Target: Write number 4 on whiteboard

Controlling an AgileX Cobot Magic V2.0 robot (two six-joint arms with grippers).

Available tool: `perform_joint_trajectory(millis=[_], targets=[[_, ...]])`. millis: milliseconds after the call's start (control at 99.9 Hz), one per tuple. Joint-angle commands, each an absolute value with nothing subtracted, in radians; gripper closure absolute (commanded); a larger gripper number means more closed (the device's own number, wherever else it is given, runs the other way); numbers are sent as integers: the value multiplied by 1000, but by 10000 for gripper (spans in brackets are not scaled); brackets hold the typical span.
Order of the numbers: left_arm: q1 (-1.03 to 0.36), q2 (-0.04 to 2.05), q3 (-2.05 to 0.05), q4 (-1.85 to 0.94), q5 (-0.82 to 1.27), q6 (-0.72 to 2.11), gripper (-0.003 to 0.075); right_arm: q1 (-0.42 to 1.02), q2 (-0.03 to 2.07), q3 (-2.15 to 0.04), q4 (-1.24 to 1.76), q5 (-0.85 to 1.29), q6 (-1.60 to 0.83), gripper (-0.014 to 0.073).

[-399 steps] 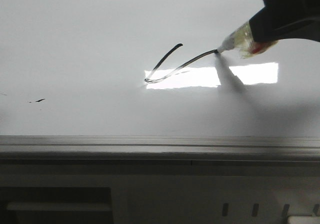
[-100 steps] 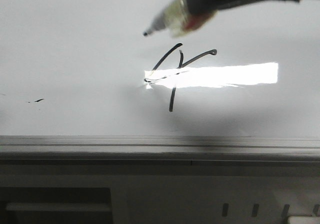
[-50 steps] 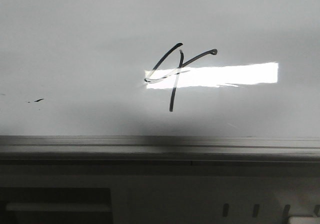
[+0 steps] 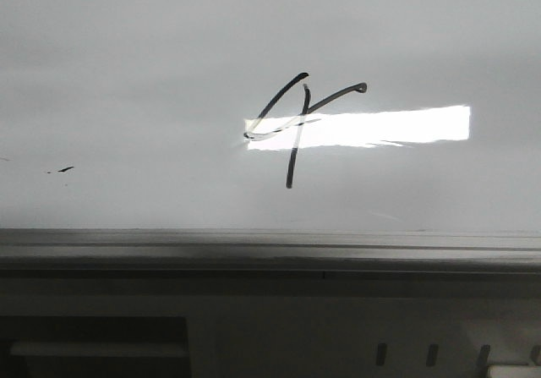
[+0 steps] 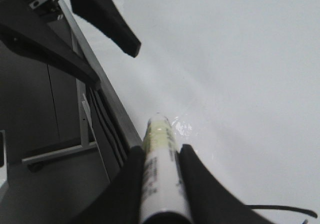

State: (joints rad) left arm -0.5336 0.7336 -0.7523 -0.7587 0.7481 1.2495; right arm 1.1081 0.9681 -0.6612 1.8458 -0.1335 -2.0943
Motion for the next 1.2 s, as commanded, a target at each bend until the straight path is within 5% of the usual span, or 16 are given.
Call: perform_joint_trajectory(millis=[0,280,811,1101,1191], targets=[[-577,773,-834,-753,794,1250,388,1106,971,-698,1836,-76,-2224,666],[-715,925,-921,-571,902,1214,388,1106,1025,-698,1816,13,-2309,666],[-723,971,-949,-614,861,1214,395,1106,1032,-698,1809,7,-2312,666],[-723,985,-949,-616,861,1214,706,1106,1032,-698,1807,18,-2312,666],[-723,985,-949,-616,861,1214,740,1106,1032,-698,1807,27,-2312,666]])
